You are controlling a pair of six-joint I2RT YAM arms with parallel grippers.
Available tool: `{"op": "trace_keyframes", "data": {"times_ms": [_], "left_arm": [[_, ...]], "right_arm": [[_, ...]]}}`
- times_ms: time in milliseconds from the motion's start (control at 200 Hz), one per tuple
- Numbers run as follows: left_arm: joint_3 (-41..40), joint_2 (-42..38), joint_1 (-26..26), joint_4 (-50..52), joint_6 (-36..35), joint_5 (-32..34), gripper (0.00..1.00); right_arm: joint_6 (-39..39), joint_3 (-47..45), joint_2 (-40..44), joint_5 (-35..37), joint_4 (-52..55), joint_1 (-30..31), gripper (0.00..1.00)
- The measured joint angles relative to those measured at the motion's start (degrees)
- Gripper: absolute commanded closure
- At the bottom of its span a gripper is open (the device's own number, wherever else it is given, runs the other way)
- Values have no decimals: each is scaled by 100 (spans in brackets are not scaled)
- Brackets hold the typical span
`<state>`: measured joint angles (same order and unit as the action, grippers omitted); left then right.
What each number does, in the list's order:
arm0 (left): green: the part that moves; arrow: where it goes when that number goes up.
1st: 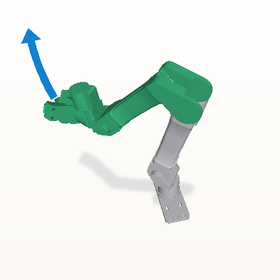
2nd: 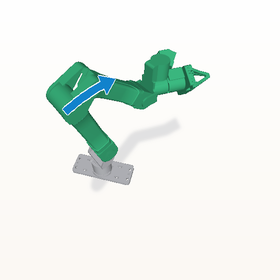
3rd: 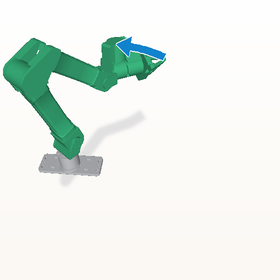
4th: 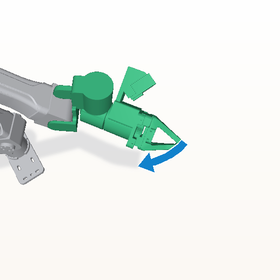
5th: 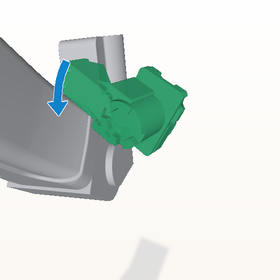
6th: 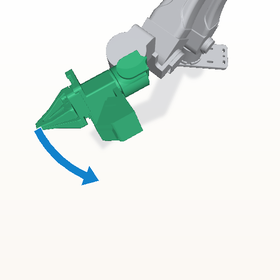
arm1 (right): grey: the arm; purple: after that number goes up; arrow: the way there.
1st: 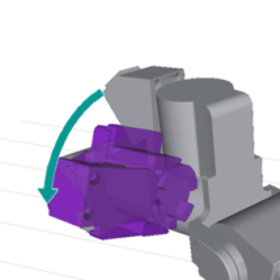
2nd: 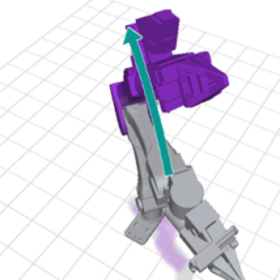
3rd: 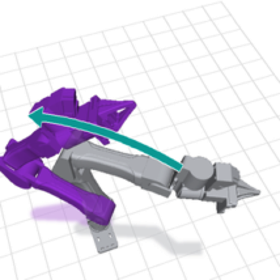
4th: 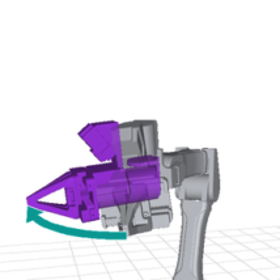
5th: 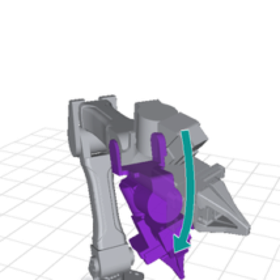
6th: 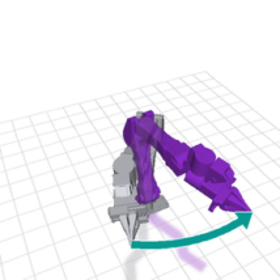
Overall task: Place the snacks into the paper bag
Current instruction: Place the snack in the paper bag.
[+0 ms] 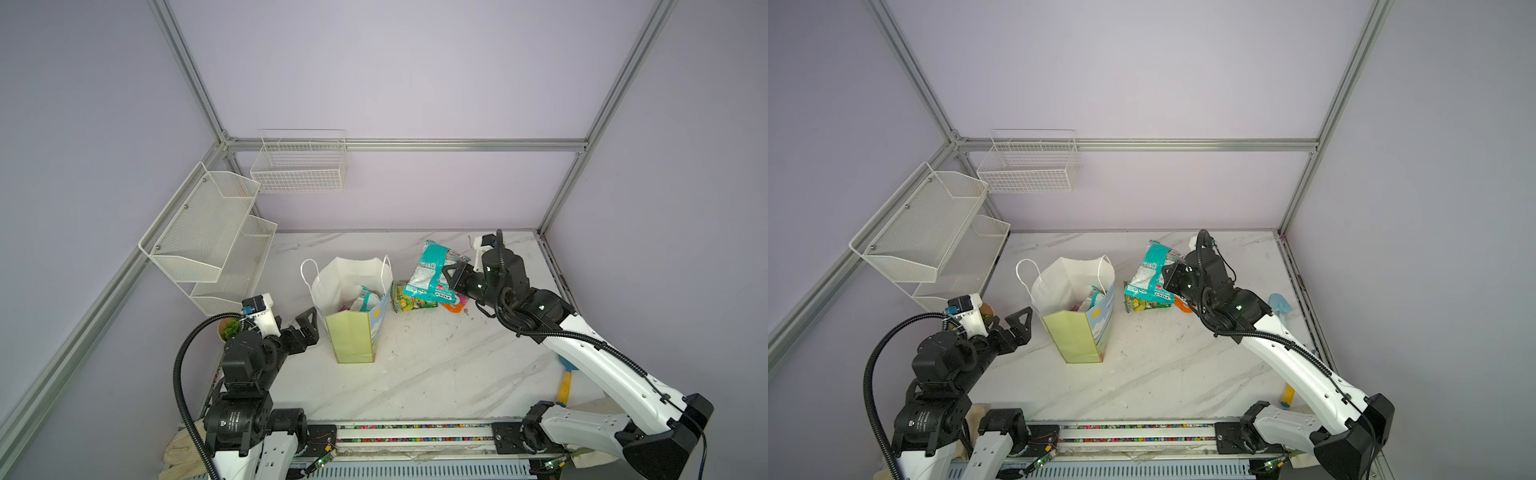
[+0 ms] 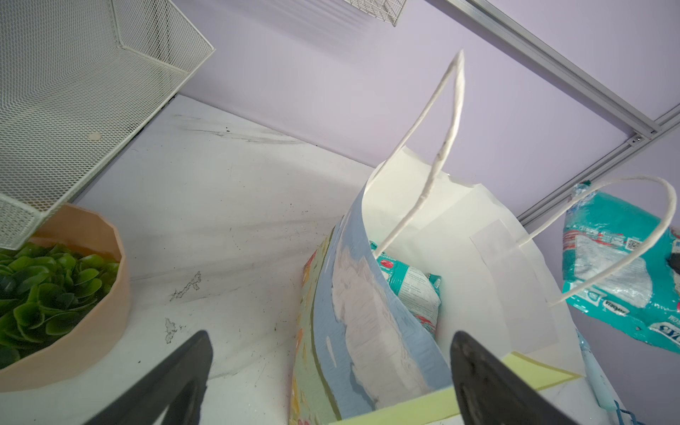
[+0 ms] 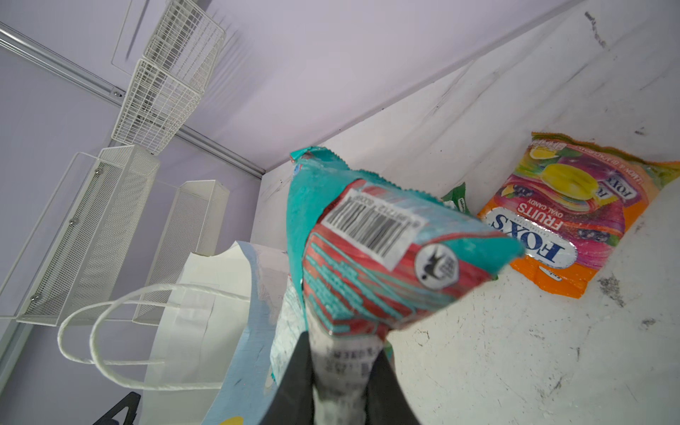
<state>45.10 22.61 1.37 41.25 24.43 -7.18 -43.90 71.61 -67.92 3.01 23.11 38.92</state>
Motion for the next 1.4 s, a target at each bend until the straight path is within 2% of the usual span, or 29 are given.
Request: {"op": "trace_keyframes", "data": {"times_ms": [415, 665, 960, 1155, 1400], "left_arm": [[0, 0, 0, 0, 0, -2, 0], [0, 0, 0, 0, 0, -2, 0], [0, 0, 0, 0, 2, -2, 0], [0, 0, 0, 0, 0, -2, 0], [0, 0, 0, 0, 0, -2, 0]], "right_arm": [[706, 2378, -750, 210, 90, 144, 100], [1368, 3985, -2096, 946, 638, 1307, 100], [2135, 6113, -3899, 2249, 1633, 2461, 100], [2435, 6736, -4586, 2992, 2133, 2815, 100], [2579, 6798, -4824, 3508, 2428, 2938, 100]]}}
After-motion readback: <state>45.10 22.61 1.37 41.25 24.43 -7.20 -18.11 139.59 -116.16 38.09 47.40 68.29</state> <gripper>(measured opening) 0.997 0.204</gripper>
